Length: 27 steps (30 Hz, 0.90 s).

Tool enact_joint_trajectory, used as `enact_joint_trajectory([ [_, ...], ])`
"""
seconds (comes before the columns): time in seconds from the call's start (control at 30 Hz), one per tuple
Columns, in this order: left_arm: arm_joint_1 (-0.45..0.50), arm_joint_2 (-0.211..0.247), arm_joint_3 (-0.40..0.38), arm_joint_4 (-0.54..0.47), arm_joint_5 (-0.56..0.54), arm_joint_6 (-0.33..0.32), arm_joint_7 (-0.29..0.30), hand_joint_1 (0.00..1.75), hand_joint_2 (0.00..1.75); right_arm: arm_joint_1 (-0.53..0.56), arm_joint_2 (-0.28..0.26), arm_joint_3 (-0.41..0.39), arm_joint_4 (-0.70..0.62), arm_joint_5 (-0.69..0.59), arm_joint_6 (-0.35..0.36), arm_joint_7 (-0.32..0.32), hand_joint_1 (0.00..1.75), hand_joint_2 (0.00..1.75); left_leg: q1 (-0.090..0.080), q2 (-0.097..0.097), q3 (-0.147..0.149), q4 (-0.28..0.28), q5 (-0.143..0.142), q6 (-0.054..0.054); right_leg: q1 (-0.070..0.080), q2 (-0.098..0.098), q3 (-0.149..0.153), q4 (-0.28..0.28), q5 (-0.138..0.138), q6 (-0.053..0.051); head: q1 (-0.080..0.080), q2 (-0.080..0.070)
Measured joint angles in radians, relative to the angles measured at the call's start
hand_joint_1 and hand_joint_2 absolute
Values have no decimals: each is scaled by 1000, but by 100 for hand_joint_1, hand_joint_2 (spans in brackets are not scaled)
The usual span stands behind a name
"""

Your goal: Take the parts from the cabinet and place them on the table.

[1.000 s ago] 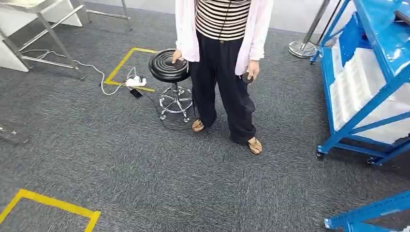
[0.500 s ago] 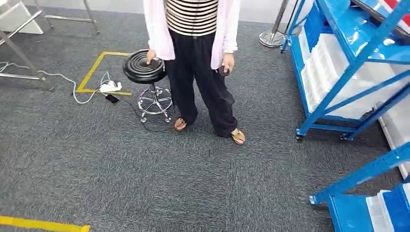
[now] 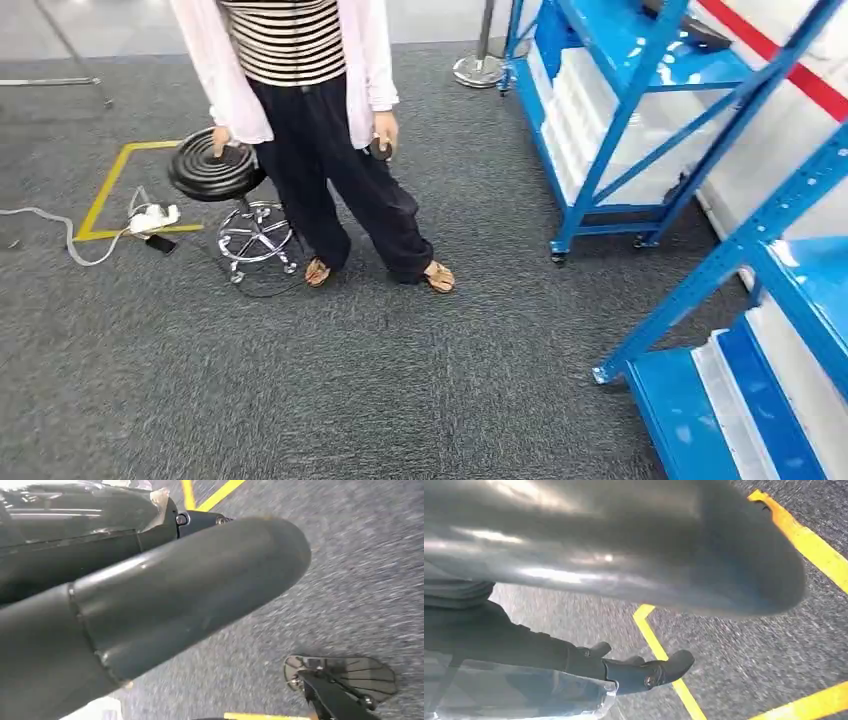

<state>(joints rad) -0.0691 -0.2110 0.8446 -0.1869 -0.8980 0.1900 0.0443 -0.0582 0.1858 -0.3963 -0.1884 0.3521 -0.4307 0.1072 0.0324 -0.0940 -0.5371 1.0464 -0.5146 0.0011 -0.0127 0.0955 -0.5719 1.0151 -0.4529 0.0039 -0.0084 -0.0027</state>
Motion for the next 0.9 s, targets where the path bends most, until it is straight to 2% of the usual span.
enact_joint_trajectory([
  [0.03, 0, 0, 0, 0, 0, 0, -1, 0, 0, -3, 0, -3, 0, -2, 0, -3, 0, 0, -1, -5, -2, -13, -2, 0, 11, 12, -7, 8, -2, 8, 2, 0],
  [0.07, 0, 1, -1, 0, -1, 0, -2, 0, 0, -3, 0, -5, 0, -5, 0, -5, 0, 0, -6, 10, -3, -12, 1, 4, 6, 19, -14, 4, 3, 17, 2, 0],
  [0.1, -1, 1, -1, 0, -1, 0, -3, 0, 0, -1, 0, -8, 0, -6, 0, -6, 0, 0, -13, 17, -3, -11, 1, 9, 6, 29, -18, 0, 8, 24, 2, 0],
  [0.13, -1, 0, -1, 0, -2, 0, -3, 0, 0, 1, 0, -11, 0, -8, 0, -6, 0, 0, -18, 29, -1, -14, 5, 17, 1, 41, -23, -3, 12, 32, 0, 0],
  [0.17, -1, -3, -1, 0, -2, 0, -5, 0, 0, 1, 0, -14, 0, -11, 0, -6, 0, 0, -7, 50, 2, -29, 17, 32, 5, 46, -31, 5, 11, 38, 1, 0],
  [0.2, -3, -2, -1, -1, -3, 1, -6, 0, 0, 2, -1, -16, 0, -13, -1, -6, 0, 0, -13, 59, 5, -35, 20, 36, 4, -13, -45, 30, -5, 36, 2, 0],
  [0.23, -4, -2, -1, -1, -3, 1, -7, 0, 0, 1, 0, -18, 0, -13, -3, -7, 0, 0, -13, 74, 3, -36, 21, 41, 7, -51, -75, 87, -38, 30, 10, 0],
  [0.27, -3, -2, -1, -1, -5, 0, -7, 0, 0, -1, 0, -20, 0, -15, -3, -7, 0, 0, -16, 89, 2, -35, 20, 42, 6, -68, -112, 163, -73, 28, 12, 0],
  [0.3, -1, -3, -1, -1, -6, 0, -7, 0, 0, -2, 0, -22, 0, -15, -4, -7, 0, 0, -19, 107, 1, -35, 20, 42, 4, -76, -148, 237, -102, 27, 10, 0],
  [0.33, -1, -2, -1, -1, -7, 0, -7, 0, 0, -1, 0, -27, 0, -16, -5, -7, 0, 0, -21, 122, 0, -35, 19, 43, 2, -81, -174, 294, -119, 30, 11, 0],
  [0.37, -1, -2, -1, -1, -9, -1, -7, 0, 0, 1, 0, -29, 0, -18, -5, -7, 0, 0, -21, 136, -1, -35, 19, 43, -1, -84, -176, 305, -116, 37, 11, 0],
  [0.4, -2, -2, -2, -1, -11, -2, -7, 0, 0, 3, 0, -31, 0, -18, -5, -7, 0, 0, -21, 148, -1, -35, 18, 42, -3, -86, -151, 267, -98, 46, 11, 0],
  [0.43, -3, -2, -2, -1, -12, -2, -6, 0, 0, 4, -1, -33, 0, -19, -6, -7, 0, 0, -21, 159, 0, -35, 17, 40, -6, -94, -108, 192, -71, 55, 12, 0],
  [0.47, -3, -2, -4, -1, -13, -2, -6, 0, 0, 3, -2, -34, 0, -19, -6, -7, 0, 0, -20, 171, 4, -35, 15, 37, -10, -118, -43, 78, -36, 63, 11, 0],
  [0.5, -3, -2, -7, -1, -15, -2, -6, 0, 0, 1, -1, -35, 0, -20, -6, -7, 0, 0, -23, 180, 10, -34, 11, 31, -10, -175, 0, -1, -22, 59, 13, 0],
  [0.53, -2, -1, -10, -1, -18, -2, -5, 0, 0, -2, 0, -35, 0, -20, -6, -6, 0, 0, -30, 188, 12, -33, 4, 20, 2, -188, 3, 0, -15, 54, 10, 0],
  [0.57, -3, 1, -13, -1, -21, -2, -5, 0, 0, -4, 2, -36, 0, -21, -7, -6, 0, 0, -29, 196, 17, -33, 1, 15, 0, -169, -2, 0, -14, 42, 6, 0],
  [0.63, -7, 0, -19, -1, -24, -3, -3, 0, 0, -3, 2, -40, 0, -24, -8, -4, 0, 0, -23, 216, 27, -40, 1, 6, 8, -150, -10, 0, -14, 32, 6, 0],
  [0.67, -10, -2, -21, -1, -25, -5, -3, 0, 0, -3, 1, -43, 0, -26, -8, -4, 0, 0, -22, 227, 31, -40, -5, -4, 2, -135, 6, -7, -9, 22, 8, 0],
  [0.7, -11, -1, -23, -1, -28, -5, -3, 0, 0, -1, 1, -45, 0, -27, -9, -1, 0, 0, -13, 183, 29, -23, -17, -10, -11, -123, 9, -9, -6, 16, 5, 0],
  [0.73, -11, -1, -26, -1, -33, -6, -3, 0, 0, -2, 0, -47, 0, -29, -11, 2, 0, 0, -11, 135, 10, 27, -54, -9, -12, -114, 9, -9, -4, 6, -1, 0],
  [0.77, -11, -1, -26, -1, -34, -8, -3, 0, 0, -4, 0, -49, 0, -30, -13, 3, 0, 0, -11, 112, -23, 98, -93, -9, -10, -103, 8, -9, -3, 1, -1, 0],
  [0.8, -9, -1, -27, -1, -37, -10, -3, 0, 0, -4, 2, -52, 0, -32, -14, 5, 0, 0, -12, 101, -63, 179, -131, -9, -7, -90, 8, -9, -3, 0, 0, 0],
  [0.83, -9, 0, -27, -1, -40, -11, -3, 0, 0, -4, 3, -55, 0, -35, -16, 5, 0, 0, -12, 96, -102, 250, -153, -9, -3, -75, 8, -8, -3, -1, -1, 0],
  [0.87, -7, 1, -30, -1, -42, -12, -3, 0, 0, -3, 3, -56, 0, -36, -17, 5, 0, 0, -12, 95, -123, 277, -147, -7, -2, -59, 9, -8, -3, -1, 0, 0],
  [0.9, -7, 2, -32, -1, -43, -14, -3, 0, 0, -1, 3, -58, 0, -37, -18, 5, 0, 0, -12, 94, -119, 249, -113, -4, 0, -45, 10, -7, -3, -1, 0, 0],
])
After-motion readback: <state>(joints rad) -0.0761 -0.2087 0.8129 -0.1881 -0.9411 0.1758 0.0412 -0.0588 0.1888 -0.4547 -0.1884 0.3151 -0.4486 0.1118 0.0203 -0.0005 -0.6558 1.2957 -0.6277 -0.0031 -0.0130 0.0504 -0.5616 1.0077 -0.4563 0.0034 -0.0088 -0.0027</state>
